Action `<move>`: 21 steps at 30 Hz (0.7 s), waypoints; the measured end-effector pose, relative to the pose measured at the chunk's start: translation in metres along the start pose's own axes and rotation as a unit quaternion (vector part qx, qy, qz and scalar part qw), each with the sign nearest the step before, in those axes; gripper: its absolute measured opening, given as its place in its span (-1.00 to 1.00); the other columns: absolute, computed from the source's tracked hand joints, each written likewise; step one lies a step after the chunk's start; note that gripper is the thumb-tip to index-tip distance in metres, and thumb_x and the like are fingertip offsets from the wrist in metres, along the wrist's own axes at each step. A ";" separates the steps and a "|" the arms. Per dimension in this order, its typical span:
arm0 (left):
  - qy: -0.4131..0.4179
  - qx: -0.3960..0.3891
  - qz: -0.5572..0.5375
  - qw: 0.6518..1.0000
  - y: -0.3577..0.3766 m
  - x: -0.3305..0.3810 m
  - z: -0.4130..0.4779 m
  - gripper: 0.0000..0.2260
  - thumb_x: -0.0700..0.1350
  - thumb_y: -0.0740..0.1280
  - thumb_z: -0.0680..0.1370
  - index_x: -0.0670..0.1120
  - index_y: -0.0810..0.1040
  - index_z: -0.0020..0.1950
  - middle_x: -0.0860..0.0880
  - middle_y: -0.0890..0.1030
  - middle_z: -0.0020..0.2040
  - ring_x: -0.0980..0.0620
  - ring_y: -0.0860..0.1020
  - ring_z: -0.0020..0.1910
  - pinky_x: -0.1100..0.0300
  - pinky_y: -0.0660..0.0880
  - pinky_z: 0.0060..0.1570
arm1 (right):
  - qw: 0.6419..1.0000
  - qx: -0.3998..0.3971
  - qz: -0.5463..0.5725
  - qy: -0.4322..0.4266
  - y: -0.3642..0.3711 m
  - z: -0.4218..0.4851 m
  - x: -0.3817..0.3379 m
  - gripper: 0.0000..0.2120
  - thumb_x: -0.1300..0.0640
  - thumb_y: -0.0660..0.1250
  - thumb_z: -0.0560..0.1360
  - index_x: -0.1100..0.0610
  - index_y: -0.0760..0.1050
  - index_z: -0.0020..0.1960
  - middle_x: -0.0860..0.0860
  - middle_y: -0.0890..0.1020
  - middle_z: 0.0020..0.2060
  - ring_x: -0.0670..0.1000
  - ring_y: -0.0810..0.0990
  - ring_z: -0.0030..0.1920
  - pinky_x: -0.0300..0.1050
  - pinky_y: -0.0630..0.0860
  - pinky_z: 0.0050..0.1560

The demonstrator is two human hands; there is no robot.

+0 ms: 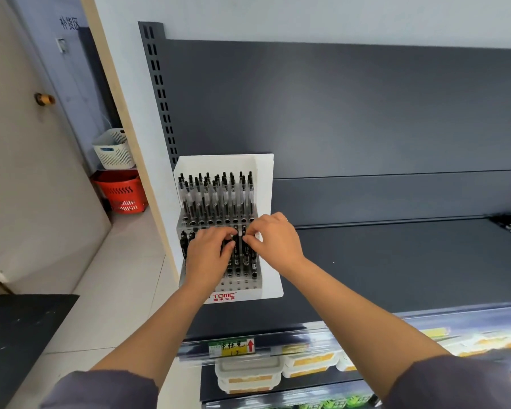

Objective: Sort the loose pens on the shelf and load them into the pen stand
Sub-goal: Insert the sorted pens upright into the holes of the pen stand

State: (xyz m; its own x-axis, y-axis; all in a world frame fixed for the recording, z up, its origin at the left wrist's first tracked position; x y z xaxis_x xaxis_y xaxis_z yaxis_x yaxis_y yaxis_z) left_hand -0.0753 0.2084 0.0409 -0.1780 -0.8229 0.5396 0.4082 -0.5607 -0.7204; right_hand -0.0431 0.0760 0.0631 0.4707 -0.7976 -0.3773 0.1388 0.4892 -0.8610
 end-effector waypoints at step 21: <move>0.056 -0.059 0.076 0.994 0.008 0.002 0.021 -0.84 -0.05 0.29 0.55 0.10 0.56 0.11 0.11 0.55 0.10 -0.01 0.38 0.18 0.08 0.18 0.09 | 0.997 -0.052 0.005 0.052 0.021 -0.001 0.014 -0.82 -0.04 0.25 0.55 0.05 0.48 0.04 -0.04 0.51 -0.07 0.03 0.54 -0.10 -0.12 0.37 -0.22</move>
State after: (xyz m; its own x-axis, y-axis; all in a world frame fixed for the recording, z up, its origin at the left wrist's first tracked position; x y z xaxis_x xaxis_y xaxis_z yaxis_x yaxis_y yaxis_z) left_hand -0.0531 0.2044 0.0455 -0.2245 -0.9000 0.3736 0.3310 -0.4310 -0.8394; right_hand -0.0343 0.0747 0.0399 0.3784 -0.8280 -0.4138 0.0421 0.4620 -0.8859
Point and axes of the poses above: each hand's wrist, its own z-axis towards the middle knuckle, its own y-axis out of the palm, x = y × z, the point moved 8 cm from there along z, towards the middle knuckle
